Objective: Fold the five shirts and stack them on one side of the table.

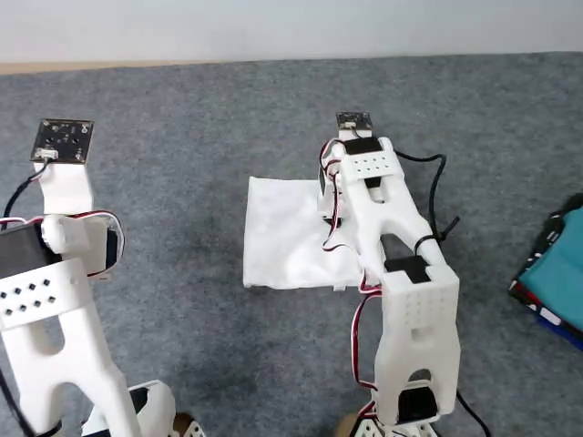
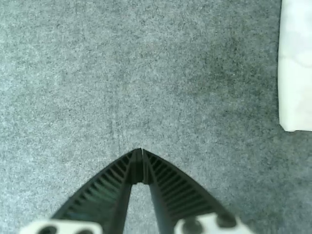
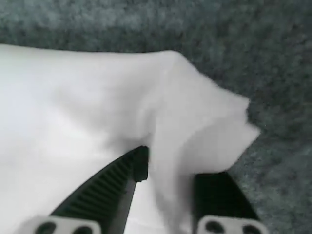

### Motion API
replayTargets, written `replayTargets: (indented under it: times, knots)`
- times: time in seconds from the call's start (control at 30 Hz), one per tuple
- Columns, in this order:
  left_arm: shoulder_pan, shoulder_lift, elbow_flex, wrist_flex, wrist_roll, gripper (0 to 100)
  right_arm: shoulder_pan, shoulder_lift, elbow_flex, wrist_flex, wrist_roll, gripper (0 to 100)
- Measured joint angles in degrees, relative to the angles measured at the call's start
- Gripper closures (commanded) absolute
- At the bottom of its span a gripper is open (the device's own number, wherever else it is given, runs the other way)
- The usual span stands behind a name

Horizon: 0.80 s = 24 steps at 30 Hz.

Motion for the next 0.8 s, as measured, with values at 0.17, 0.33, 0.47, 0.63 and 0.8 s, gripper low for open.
replayTargets:
  times: [0.17,0.33,0.47,0.63,0.8]
  knots:
    - [0.0,0.0,0.0,0.0,0.0,99,0.53,1.14,-4.31,5.45,5.19,98.7]
    - [0.0,0.0,0.0,0.0,0.0,99,2.37,1.23,-7.3,10.9,6.59,98.8]
    - [0.0,0.0,0.0,0.0,0.0,99,5.71,1.14,-9.58,13.27,14.33,98.8]
    - [0.0,0.0,0.0,0.0,0.0,99,10.2,1.14,-10.64,12.04,31.38,98.8]
    - [0.0,0.0,0.0,0.0,0.0,99,12.66,1.14,-10.64,5.19,50.55,98.8]
